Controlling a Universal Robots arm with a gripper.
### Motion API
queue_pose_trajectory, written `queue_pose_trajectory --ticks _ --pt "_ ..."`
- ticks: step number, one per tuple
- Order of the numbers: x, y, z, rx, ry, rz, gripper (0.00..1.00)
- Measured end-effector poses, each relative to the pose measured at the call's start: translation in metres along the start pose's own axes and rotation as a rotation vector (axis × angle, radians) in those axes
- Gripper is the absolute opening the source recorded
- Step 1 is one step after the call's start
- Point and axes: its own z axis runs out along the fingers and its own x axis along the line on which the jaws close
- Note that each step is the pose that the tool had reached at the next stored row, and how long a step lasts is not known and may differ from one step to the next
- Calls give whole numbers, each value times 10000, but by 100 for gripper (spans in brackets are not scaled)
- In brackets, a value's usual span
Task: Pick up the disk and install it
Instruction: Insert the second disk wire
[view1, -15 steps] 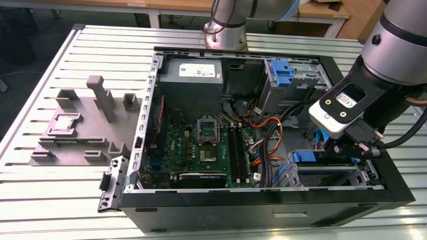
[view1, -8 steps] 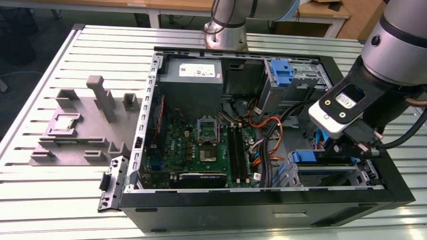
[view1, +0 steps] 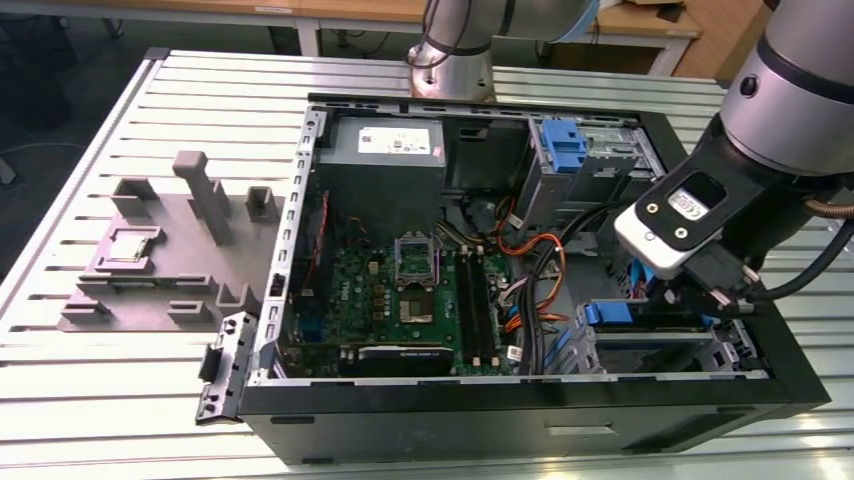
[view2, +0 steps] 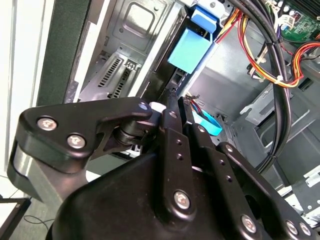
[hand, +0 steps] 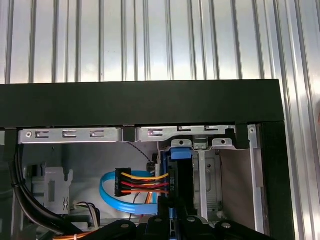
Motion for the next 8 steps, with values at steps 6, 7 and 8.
queue_pose_trajectory --ticks 6,7,8 --pt "-22 -2 31 -3 7 1 16" --pt "-28 -3 38 -3 14 2 16" --pt "-32 -3 43 -2 23 3 16"
